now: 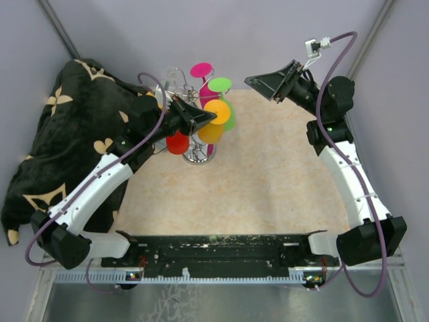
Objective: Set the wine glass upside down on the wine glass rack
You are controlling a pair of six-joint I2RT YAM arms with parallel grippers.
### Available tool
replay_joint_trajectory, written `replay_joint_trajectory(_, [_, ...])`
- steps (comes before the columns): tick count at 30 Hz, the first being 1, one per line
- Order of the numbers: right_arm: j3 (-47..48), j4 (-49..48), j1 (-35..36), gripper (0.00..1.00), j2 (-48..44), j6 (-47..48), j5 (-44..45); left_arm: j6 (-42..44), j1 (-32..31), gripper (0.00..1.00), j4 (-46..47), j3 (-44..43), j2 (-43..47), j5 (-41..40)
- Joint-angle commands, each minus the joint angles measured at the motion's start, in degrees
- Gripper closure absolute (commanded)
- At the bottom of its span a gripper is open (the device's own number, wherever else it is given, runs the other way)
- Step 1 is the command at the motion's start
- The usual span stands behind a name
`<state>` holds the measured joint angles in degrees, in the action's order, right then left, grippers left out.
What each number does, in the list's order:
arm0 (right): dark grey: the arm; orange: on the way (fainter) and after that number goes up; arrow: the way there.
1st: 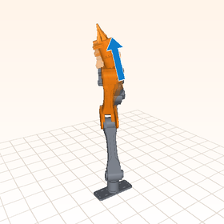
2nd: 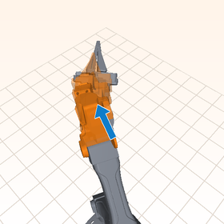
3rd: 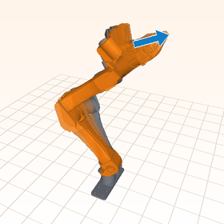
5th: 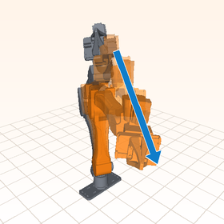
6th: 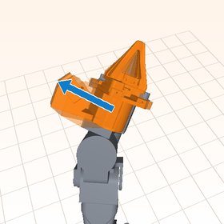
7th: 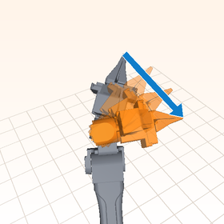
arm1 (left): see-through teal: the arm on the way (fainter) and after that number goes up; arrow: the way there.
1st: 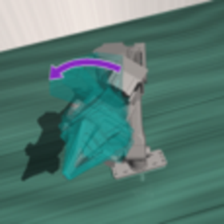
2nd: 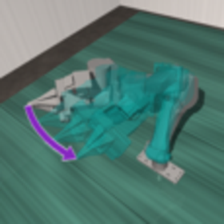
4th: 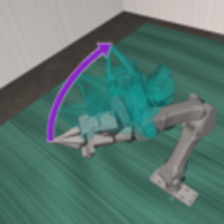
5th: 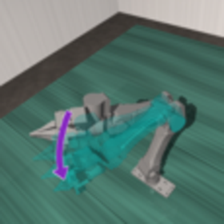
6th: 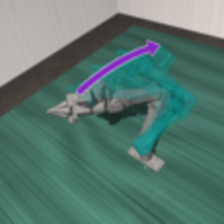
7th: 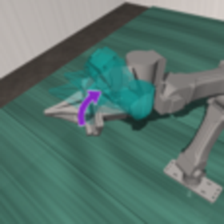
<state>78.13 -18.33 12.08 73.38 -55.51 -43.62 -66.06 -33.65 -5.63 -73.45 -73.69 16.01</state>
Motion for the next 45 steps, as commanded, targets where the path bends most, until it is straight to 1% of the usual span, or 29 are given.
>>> replay_joint_trajectory(1, [2.25,-1.42,-0.52,0.46,-2.54,0.83,-0.24,-0.60,-0.22,1.00,4.29,-0.48,-0.29,-2.39])
replay_joint_trajectory(10, [2.19,-0.57,-0.48,0.46,-2.89,1.50,-0.33,-0.91,-0.28,1.00,6.00,-0.78,-1.84,-4.25])
replay_joint_trajectory(23, [1.18,-2.23,-0.52,0.46,-2.46,0.53,-0.50,-0.82,-0.23,1.00,5.58,0.03,0.36,-9.77])
replay_joint_trajectory(32, [0.53,-2.88,-0.52,0.46,-2.62,0.03,-0.59,-1.78,-0.19,1.00,6.39,0.37,-0.58,-10.08])
replay_joint_trajectory(38, [0.27,-2.83,-0.48,0.46,-2.81,0.14,-0.59,-1.66,-0.19,1.00,6.41,0.65,0.10,-12.66])
replay_joint_trajectory(45, [0.44,-2.82,-0.48,0.46,-2.80,0.04,-0.68,-2.04,-0.19,1.00,6.30,0.06,-1.80,-11.42])
